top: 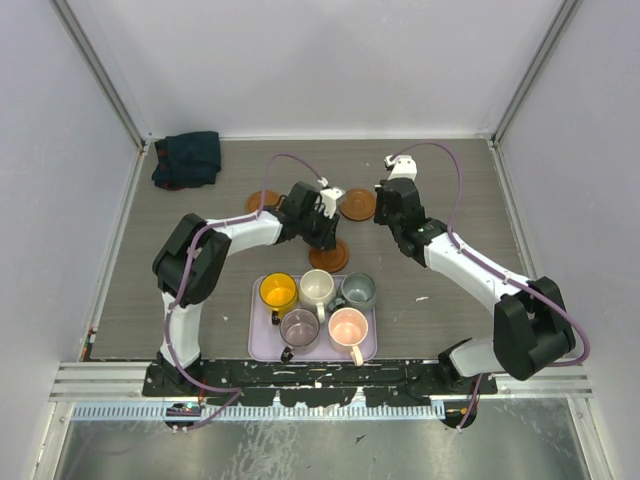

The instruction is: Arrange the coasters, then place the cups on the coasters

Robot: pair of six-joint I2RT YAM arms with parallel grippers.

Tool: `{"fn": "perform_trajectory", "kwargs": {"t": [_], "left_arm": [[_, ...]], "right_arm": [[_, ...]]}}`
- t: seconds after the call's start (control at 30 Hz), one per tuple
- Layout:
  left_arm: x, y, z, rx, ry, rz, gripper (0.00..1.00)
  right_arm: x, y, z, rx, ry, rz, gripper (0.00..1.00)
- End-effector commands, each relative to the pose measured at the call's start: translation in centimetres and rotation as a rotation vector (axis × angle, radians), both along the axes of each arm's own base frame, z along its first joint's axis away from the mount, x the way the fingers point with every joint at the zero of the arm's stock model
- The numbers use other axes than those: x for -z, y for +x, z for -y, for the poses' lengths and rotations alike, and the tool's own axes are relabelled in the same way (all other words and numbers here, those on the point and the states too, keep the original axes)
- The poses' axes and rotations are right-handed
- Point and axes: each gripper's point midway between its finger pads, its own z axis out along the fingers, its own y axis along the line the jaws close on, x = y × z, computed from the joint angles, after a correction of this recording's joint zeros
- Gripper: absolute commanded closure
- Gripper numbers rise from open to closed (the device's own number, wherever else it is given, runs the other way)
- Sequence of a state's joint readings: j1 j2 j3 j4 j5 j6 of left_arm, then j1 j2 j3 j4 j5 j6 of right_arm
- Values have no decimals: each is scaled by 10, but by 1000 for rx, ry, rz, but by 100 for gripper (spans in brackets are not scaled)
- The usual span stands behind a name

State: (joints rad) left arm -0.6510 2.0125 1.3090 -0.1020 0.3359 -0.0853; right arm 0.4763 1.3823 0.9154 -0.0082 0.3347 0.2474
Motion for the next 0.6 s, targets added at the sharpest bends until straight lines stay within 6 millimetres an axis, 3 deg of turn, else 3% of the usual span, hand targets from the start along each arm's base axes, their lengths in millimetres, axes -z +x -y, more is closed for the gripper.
{"fn": "perform_trajectory", "kwargs": {"t": [0.0,0.27,0.57], "left_arm": [[17,-10,1,25,47,-43,78],[41,-18,-20,-17,182,-120,100],[64,-28,-65,-110,415,-186,100]], "right_arm": [[-27,3,-5,0,57,77,87],[-29,3,-5,1,63,82,87],[-33,4,-5,7,64,85,87]]}}
